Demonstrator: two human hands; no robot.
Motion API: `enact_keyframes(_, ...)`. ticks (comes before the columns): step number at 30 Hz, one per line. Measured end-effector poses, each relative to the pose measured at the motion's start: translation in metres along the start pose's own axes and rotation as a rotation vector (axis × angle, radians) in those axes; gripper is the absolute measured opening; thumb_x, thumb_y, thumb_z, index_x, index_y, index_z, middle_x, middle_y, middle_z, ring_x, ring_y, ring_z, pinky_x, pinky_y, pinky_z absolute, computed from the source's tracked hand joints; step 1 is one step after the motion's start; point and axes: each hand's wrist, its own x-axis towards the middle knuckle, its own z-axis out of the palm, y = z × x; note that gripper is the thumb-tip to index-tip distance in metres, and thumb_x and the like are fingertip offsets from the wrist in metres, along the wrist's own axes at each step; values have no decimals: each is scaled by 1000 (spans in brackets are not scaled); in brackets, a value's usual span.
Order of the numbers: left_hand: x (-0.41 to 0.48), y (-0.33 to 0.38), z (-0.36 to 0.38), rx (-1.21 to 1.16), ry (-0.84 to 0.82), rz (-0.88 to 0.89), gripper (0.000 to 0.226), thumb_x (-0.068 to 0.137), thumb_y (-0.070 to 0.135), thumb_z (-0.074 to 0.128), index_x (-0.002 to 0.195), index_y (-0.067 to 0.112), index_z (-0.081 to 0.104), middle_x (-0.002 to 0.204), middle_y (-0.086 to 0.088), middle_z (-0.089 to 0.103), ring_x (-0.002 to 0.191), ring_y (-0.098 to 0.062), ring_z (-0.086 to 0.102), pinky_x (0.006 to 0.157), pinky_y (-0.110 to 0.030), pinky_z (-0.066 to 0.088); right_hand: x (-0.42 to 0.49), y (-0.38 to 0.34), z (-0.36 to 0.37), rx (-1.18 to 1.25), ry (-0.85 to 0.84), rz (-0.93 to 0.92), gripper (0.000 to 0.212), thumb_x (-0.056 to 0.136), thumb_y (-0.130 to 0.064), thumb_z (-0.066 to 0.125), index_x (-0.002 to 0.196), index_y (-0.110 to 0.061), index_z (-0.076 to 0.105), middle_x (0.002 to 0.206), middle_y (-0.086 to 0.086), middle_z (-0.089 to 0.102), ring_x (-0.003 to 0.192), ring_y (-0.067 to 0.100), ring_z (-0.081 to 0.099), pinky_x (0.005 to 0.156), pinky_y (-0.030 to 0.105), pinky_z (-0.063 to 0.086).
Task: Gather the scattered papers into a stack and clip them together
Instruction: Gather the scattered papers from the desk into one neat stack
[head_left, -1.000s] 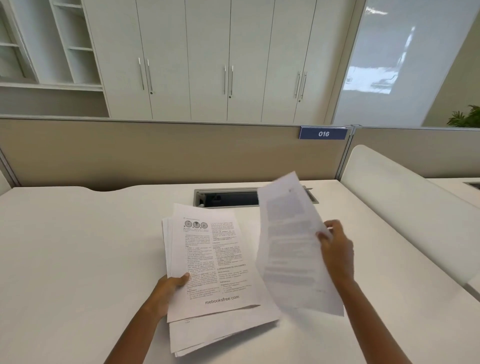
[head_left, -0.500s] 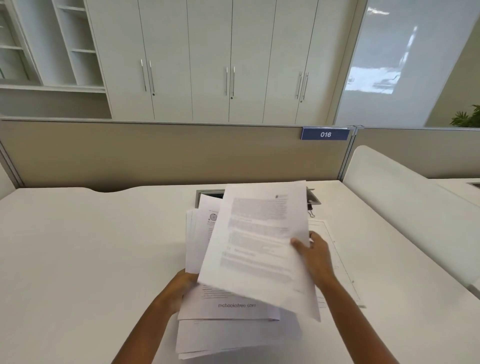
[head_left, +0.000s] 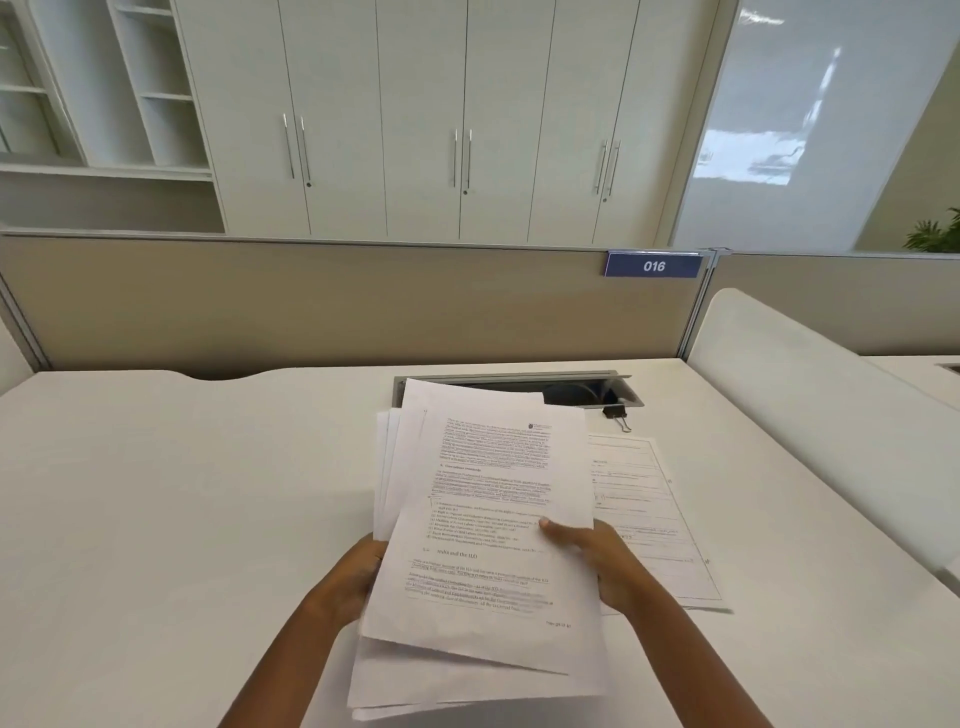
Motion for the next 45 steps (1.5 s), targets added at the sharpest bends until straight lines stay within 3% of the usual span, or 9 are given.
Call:
enact_keyframes(6,-4,31,18,36,99,101,84,69,79,17,121,26,57,125,-1,63,119,-19,57,102,-36,45,2,-4,18,-32,214,-240,27,76,2,67,101,-4,63,90,8,70,76,23,69,58,28,59)
enact_keyframes(8,-8,47,21,58,124,286,96,42,94,33,105,28,62,103,7,73,104,-9,65,90,-22,52,3,-9,24,-39,270,-348,31,71,-7,73,100,-8,62,91,6,69,79,22,68,63,28,59)
enact_keyframes(19,-11,71,26,-42,157,610,77,29,72,75,93,31,64,82,16,75,76,-8,72,59,-22,58,0,-23,31,-11,242,-686,85,52,-59,72,119,-18,38,103,-2,61,85,8,64,62,18,56)
enact_keyframes(25,-5,17,35,-46,227,501,74,30,62,83,93,25,65,76,19,75,76,-8,72,59,-17,57,8,-2,30,-119,263,-594,51,70,-41,60,113,-17,50,103,5,64,95,28,63,77,37,58)
enact_keyframes(30,3,14,31,-60,335,486,20,69,20,77,84,24,63,64,23,72,79,-22,67,53,-12,54,9,-2,32,-167,297,-624,22,76,-20,58,98,-17,56,90,-2,64,82,23,60,58,14,54)
enact_keyframes(33,-5,37,29,-57,333,569,65,31,61,82,83,27,64,66,24,73,66,-3,70,51,-12,53,8,-12,36,-165,289,-641,19,76,-25,55,95,-25,55,91,-3,63,84,22,61,69,24,56)
enact_keyframes(36,-12,67,25,-52,366,665,54,37,50,81,82,26,62,64,23,72,64,-5,67,50,-10,51,7,-21,37,-180,256,-647,24,75,-33,53,99,-34,48,99,-5,61,92,22,62,77,37,56)
enact_keyframes(42,-36,126,27,39,418,922,68,53,74,61,113,44,48,111,17,59,101,1,60,82,-12,50,0,-30,36,-188,198,-638,49,68,-33,61,113,-32,39,103,-8,58,94,15,60,74,29,55)
enact_keyframes(45,-37,142,33,148,506,1013,62,65,73,51,120,46,43,99,9,60,110,-12,55,103,-35,41,-2,-31,40,-200,200,-627,58,66,-33,62,118,-30,37,104,-12,57,95,12,59,75,26,54)
